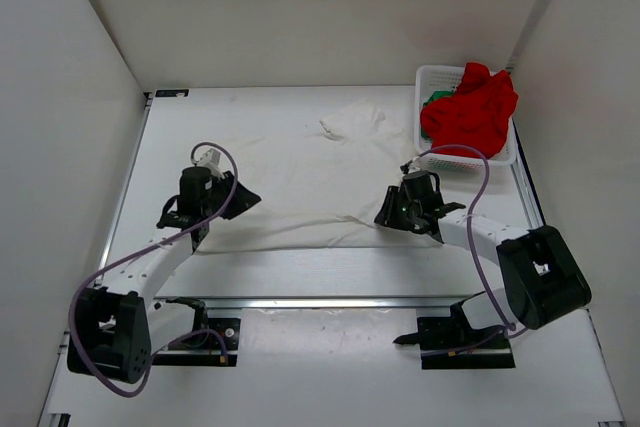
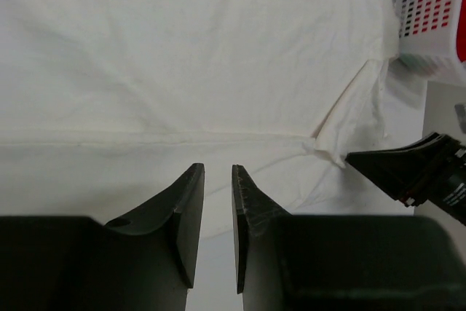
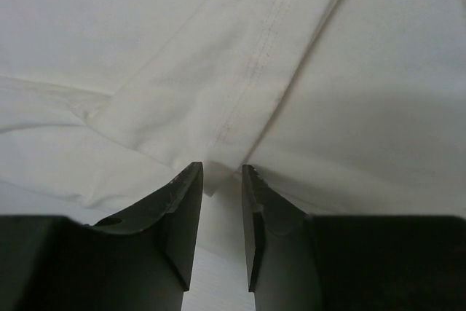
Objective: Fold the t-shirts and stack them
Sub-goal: Fold the folded rectangular tshirt in 1/3 of the way
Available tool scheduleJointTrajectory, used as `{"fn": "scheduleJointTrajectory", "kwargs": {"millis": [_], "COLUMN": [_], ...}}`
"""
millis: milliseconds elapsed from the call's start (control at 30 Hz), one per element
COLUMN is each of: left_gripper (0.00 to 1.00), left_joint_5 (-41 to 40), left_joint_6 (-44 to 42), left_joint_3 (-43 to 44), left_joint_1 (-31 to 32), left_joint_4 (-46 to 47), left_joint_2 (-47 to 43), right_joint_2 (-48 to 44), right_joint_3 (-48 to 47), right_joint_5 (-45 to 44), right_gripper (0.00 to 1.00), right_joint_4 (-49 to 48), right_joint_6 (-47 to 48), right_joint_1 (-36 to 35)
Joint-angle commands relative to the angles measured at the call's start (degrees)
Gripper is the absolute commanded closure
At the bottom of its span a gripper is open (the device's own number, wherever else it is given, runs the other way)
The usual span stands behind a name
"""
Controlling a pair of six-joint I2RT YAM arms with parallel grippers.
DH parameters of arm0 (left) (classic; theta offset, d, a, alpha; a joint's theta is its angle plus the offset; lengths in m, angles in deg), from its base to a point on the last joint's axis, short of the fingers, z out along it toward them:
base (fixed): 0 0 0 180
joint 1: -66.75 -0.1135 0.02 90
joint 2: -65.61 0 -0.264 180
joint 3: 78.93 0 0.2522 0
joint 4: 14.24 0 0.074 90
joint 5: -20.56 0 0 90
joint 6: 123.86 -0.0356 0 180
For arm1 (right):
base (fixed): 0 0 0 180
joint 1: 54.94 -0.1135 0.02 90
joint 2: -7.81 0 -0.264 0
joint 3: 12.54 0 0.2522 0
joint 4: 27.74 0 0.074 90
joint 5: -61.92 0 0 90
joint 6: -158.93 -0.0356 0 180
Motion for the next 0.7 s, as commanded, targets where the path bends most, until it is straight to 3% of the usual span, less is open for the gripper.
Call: {"fn": "scheduleJointTrajectory", "kwargs": {"millis": [0, 233, 400, 500, 667], "left_gripper": [0.67, 0.67, 0.67, 0.67, 0.68], "left_joint_5": [4.1, 7.2, 10.0, 11.0, 10.4], "left_joint_6": [-0.4, -3.2, -3.8, -4.4, -4.0], "left_joint_3": [0.7, -0.3, -2.1, -1.4, -2.3], "left_joint_1": [-5.0, -10.2, -15.3, -16.7, -17.2], "left_joint_4": [1.8, -0.2, -0.7, -1.5, -1.7], "left_joint_2": [-4.6, -5.1, -5.6, -5.4, -6.1], "right_joint_2": [1.5, 4.5, 5.6, 6.8, 15.6], "right_joint_3": [-0.3, -2.4, -4.9, -7.5, -21.3], "right_joint_5": [1.9, 5.3, 6.9, 7.0, 10.1], "right_gripper": [0.76, 0.78, 0.99, 1.00, 1.00], "right_joint_4": [-4.3, -2.8, -2.0, -1.9, 0.0], "right_joint_6": [-0.8, -2.7, -2.8, -2.5, -4.1], "right_joint_1": [0.2, 0.9, 1.5, 1.8, 1.7]}}
